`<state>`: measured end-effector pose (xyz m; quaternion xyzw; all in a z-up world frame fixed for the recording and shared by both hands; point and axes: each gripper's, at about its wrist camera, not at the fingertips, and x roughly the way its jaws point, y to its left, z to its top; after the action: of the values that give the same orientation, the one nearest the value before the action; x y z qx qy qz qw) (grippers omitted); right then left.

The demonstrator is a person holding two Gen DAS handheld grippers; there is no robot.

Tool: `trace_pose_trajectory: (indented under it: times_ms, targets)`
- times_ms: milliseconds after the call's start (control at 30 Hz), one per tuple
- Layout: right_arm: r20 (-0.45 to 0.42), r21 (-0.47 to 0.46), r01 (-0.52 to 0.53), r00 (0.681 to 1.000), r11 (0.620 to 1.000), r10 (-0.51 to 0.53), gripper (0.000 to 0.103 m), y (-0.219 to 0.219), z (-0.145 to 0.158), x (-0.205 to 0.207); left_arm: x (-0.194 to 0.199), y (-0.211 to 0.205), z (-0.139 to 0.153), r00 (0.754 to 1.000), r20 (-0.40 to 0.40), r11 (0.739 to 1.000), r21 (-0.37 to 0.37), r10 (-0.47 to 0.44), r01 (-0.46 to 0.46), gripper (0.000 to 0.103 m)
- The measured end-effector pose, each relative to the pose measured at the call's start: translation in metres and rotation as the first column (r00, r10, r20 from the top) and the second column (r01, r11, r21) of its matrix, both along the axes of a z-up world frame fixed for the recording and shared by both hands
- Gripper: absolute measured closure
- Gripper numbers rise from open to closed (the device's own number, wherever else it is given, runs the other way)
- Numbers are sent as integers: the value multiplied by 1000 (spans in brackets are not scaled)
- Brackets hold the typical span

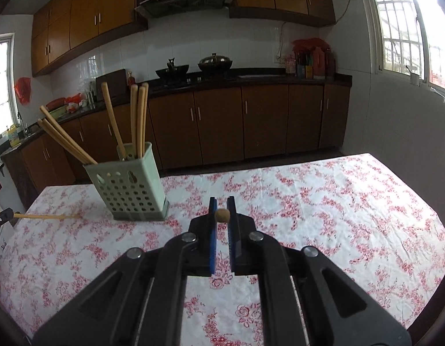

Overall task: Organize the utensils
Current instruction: 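Lower both held chopsticks into the green holder from above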

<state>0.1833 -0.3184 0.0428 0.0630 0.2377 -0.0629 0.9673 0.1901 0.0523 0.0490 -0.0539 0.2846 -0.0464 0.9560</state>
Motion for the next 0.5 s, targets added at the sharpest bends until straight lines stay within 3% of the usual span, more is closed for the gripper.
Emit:
trace_pose_trajectory:
  times_ms: [267,500]
  targets:
    - [60,-14,-5,998,1000,5,95,4,23,0,3,2,26,998,66,1000,-7,17,-16,96]
    - [98,28,-83,992,996,80,96,15,56,0,-2,-14,57,991,123,998,-19,-52,55,96]
